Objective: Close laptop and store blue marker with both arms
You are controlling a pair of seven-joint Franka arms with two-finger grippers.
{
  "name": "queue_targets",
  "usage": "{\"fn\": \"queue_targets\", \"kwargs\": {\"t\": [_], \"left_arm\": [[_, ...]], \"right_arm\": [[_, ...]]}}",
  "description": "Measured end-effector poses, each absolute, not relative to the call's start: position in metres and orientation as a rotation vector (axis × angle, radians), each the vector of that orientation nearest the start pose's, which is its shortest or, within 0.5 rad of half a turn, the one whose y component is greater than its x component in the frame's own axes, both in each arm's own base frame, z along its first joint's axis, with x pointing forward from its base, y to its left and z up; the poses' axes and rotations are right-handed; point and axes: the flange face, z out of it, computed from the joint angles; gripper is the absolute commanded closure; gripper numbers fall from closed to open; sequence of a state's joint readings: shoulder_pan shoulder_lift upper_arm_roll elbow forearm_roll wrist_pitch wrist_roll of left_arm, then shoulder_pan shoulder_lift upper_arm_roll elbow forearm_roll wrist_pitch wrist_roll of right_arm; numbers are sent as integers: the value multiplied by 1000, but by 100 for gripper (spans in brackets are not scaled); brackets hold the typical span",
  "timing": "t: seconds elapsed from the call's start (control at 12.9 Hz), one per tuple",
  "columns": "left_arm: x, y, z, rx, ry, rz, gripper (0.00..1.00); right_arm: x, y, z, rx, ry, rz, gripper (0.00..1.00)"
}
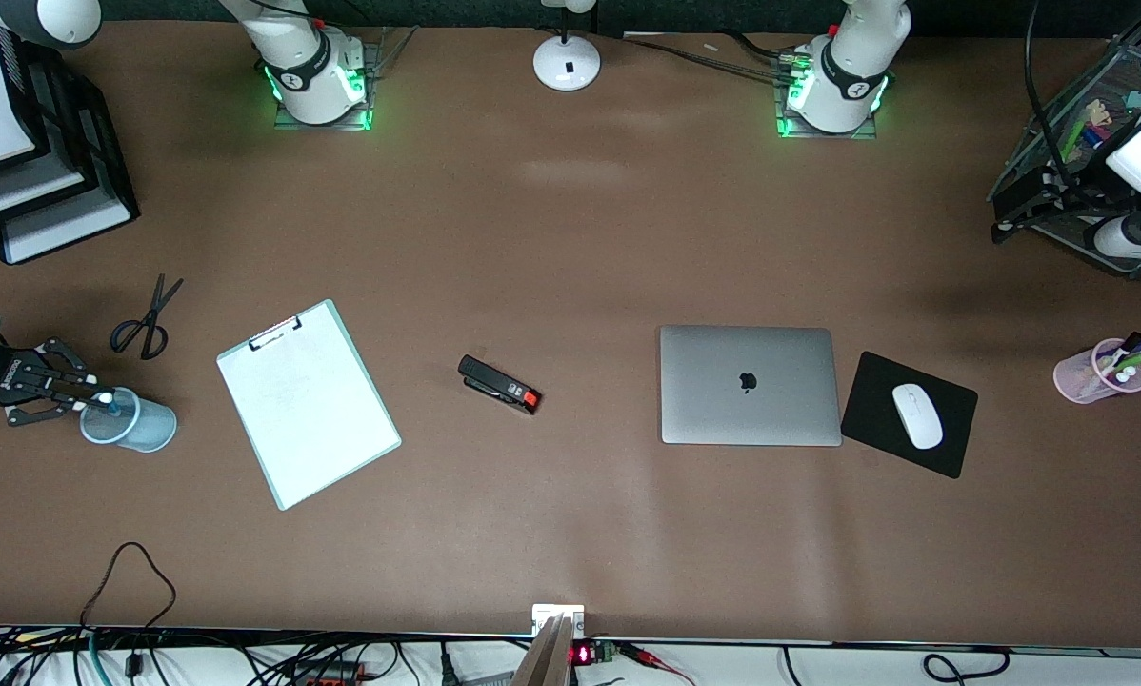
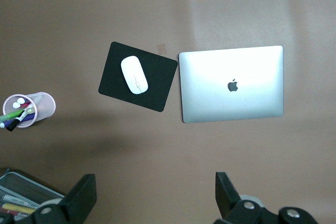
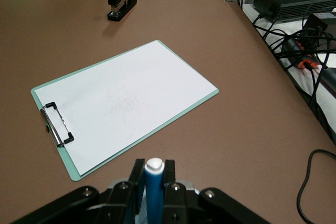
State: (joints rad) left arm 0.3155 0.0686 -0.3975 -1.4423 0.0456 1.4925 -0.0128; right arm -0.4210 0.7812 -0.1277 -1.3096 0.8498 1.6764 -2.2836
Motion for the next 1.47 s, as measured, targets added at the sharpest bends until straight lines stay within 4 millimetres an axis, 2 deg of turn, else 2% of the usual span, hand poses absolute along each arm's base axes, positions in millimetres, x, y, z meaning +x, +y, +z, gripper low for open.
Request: {"fn": "queue_targets", "kwargs": {"t": [0.31,0.54,0.93,1.24,1.32,1.4,1.47], "left_arm": [[565,-39,642,-3116,116,19,0],[557,-46,635,-3099,123,25,0],[537,-47,633,-3102,120,-1,0],[537,-41,634,-3140,100,-29,0],[537,-41,634,-3140,102,-35,0],[537,-41,635,-3140,103,-38,0],[537,-41,635,-3140,103,-40,0]], "right_arm": [[653,-290,273,-1869,-1705,-871,91],[653,-289,270,-1867,-1704,-870,91],[652,-288,250,-1863,-1685,-853,90],[652,-288,243,-1867,-1681,-850,89],[652,-288,242,-1867,-1679,-849,86],[652,-288,240,-1867,-1677,-847,53],[652,-288,239,-1867,-1676,-846,1]]}}
